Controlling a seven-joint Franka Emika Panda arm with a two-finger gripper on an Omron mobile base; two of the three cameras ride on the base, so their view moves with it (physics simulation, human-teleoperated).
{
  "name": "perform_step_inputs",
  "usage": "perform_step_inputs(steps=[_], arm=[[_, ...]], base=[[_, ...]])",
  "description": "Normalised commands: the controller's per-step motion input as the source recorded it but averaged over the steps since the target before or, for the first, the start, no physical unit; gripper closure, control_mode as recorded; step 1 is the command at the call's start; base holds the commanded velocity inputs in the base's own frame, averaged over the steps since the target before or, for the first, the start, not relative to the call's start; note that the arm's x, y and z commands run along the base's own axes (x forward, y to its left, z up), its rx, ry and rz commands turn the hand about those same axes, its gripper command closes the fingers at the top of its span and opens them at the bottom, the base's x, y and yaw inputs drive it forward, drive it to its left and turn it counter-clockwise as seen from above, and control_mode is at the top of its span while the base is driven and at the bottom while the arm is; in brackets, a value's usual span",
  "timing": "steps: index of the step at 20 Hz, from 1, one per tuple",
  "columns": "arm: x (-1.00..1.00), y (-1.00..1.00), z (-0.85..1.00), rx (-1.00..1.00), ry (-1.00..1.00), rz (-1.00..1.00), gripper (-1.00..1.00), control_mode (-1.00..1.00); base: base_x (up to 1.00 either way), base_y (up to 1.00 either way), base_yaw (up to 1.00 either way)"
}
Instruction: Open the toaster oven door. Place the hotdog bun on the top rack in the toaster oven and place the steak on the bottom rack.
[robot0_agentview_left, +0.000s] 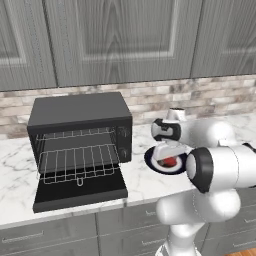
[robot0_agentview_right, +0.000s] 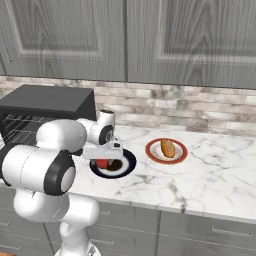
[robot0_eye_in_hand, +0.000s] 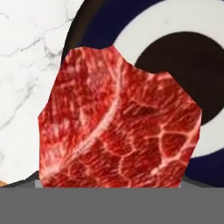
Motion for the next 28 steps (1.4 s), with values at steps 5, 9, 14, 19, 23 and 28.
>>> perform_step_inputs(steps=[5,9,14,19,23,28], arm=[[-0.31,0.43,0.21,0.00,0.00,0.00,1.00,-1.00],[-0.22,0.52,0.22,0.00,0.05,0.00,1.00,-1.00],[-0.06,0.66,0.18,-0.01,0.01,0.00,1.00,-1.00],[-0.01,0.70,0.17,0.00,0.00,0.00,1.00,-1.00],[0.00,0.67,0.13,0.00,0.00,0.00,1.00,-1.00],[0.01,0.68,0.12,0.00,0.00,0.00,1.00,-1.00]], base=[[0.00,0.00,0.00],[0.00,0.00,0.00],[0.00,0.00,0.00],[0.00,0.00,0.00],[0.00,0.00,0.00],[0.00,0.00,0.00]])
